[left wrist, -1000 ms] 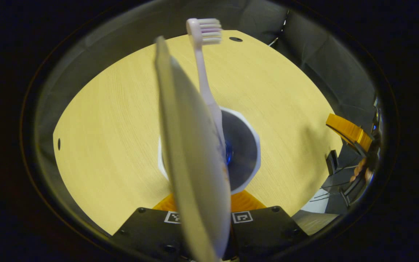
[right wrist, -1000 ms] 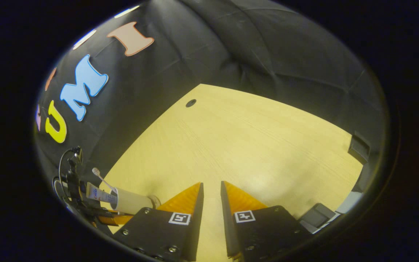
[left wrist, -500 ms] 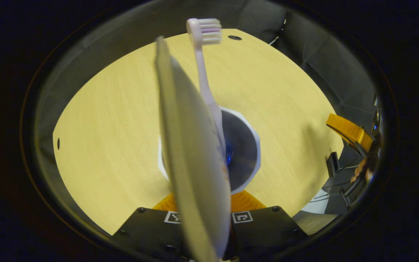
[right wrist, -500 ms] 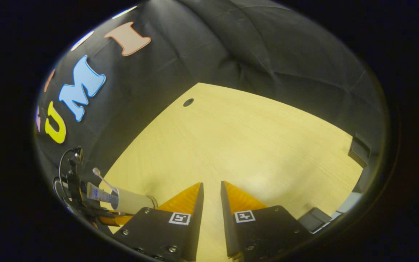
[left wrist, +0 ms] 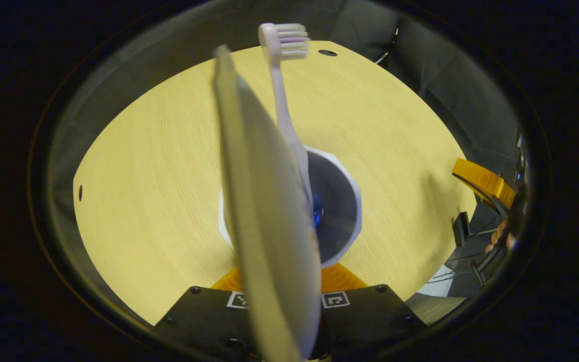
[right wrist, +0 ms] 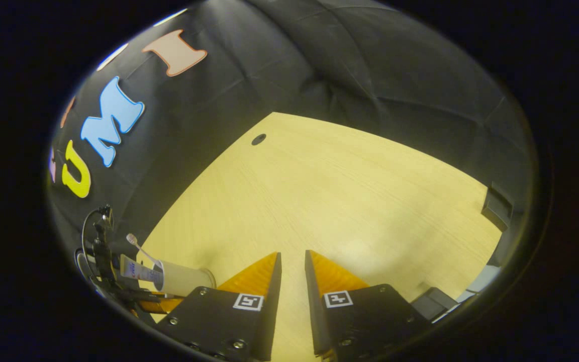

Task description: Put the toothbrush and toothpaste on the desktop into the cup, then pick up the cup and place it on the coaster on the desktop.

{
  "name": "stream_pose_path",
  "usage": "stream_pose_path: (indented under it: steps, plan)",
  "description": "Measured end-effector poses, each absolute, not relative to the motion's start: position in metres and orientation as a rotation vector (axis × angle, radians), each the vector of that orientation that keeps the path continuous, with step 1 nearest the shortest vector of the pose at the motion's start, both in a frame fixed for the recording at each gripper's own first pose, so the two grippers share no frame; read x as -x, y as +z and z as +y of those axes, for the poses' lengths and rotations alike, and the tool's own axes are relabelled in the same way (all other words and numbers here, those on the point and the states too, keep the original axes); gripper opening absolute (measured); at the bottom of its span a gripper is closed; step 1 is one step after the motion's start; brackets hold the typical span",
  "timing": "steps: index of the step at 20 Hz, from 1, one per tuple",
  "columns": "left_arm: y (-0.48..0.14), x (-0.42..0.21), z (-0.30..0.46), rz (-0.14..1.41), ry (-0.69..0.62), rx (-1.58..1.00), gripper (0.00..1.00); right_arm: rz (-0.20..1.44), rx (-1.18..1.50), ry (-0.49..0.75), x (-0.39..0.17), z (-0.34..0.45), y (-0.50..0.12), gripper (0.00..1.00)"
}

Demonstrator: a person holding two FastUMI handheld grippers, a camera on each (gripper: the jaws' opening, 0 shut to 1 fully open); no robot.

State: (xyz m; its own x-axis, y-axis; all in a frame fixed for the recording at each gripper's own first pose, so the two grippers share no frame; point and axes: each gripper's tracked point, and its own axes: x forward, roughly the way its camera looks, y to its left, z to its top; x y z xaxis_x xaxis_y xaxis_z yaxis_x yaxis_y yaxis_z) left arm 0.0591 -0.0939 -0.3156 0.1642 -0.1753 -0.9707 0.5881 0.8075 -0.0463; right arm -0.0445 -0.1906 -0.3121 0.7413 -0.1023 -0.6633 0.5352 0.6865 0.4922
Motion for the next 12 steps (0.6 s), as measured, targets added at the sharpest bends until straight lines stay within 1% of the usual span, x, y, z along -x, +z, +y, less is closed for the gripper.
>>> stream_pose_path:
  steps: [3, 5, 6, 12]
  plan:
    - [-0.315, -0.061, -0.095, 1.292, -0.559, -0.381, 0.32, 0.652, -0.728, -0.371, 0.044, -0.188, -0.312, 0.29]
    - [-0.316, -0.063, -0.095, 1.273, -0.551, -0.389, 0.36, 0.653, -0.725, -0.358, 0.044, -0.187, -0.311, 0.29]
    - [-0.315, -0.062, -0.093, 1.264, -0.549, -0.394, 0.4, 0.653, -0.722, -0.354, 0.045, -0.187, -0.311, 0.29]
    - [-0.299, -0.05, -0.068, 1.251, -0.534, -0.358, 0.4, 0.668, -0.702, -0.311, 0.044, -0.173, -0.316, 0.29]
